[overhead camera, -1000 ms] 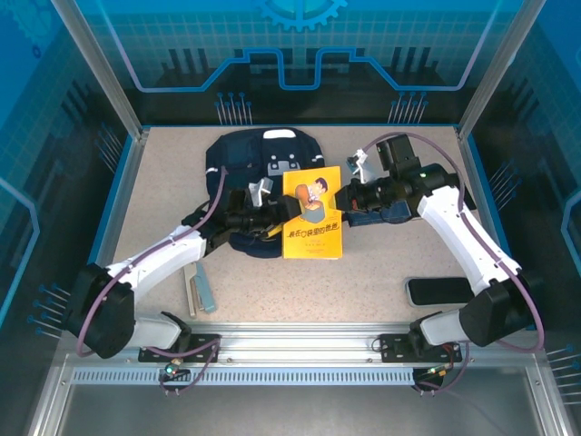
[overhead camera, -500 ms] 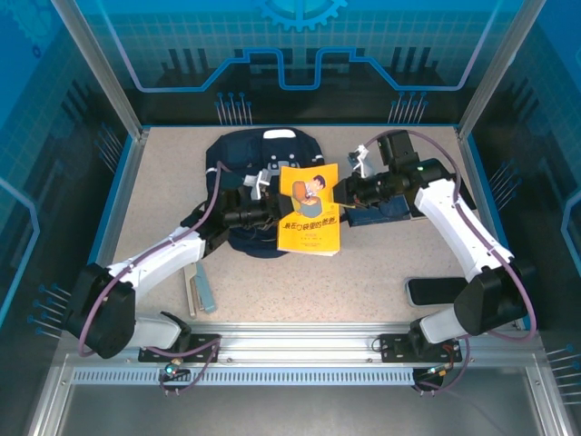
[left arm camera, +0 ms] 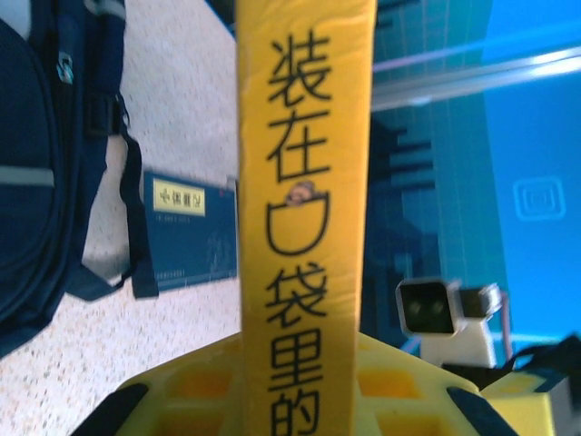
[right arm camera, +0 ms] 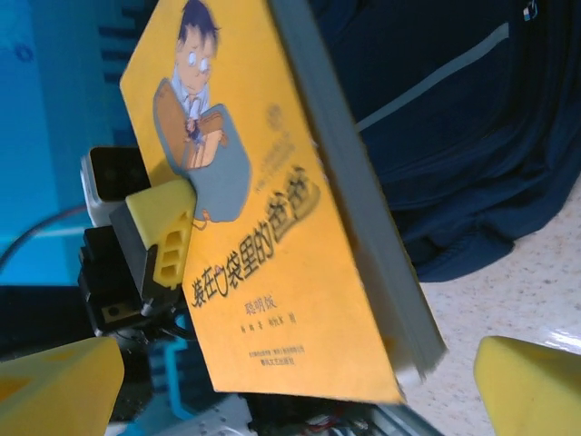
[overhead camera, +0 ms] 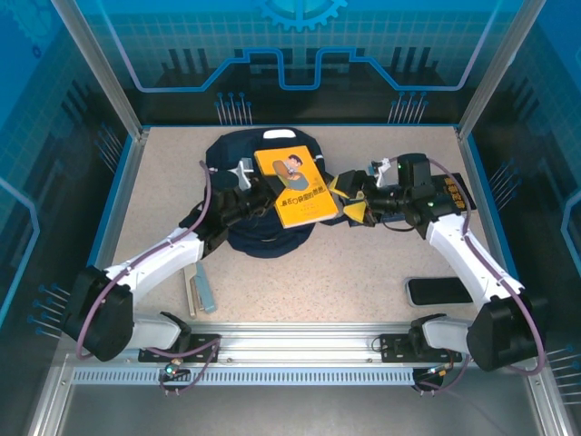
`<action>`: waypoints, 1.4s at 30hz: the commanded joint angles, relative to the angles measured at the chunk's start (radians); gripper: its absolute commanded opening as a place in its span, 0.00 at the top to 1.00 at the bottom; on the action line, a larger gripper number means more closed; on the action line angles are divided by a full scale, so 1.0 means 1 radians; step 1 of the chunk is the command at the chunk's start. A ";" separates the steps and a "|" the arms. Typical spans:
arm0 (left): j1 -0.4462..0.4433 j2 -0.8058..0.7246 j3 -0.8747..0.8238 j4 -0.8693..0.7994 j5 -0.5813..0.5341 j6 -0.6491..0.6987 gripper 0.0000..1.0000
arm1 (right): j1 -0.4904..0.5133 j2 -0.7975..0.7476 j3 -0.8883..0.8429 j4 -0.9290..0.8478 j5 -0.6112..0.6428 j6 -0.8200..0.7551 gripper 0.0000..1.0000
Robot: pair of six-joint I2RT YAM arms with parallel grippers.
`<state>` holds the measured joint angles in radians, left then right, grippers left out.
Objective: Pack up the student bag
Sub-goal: Pass the book.
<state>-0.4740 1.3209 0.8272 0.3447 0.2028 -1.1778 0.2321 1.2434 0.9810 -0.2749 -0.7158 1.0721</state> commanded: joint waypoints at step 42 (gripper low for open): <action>0.047 -0.101 0.075 -0.412 -0.143 -0.017 0.29 | 0.235 0.002 0.151 0.073 0.459 0.212 0.99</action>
<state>-0.4583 1.2610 0.9264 0.1383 -0.0139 -1.3174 0.4938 1.2991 1.0653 -0.0250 -0.2775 1.4570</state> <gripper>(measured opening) 0.688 0.147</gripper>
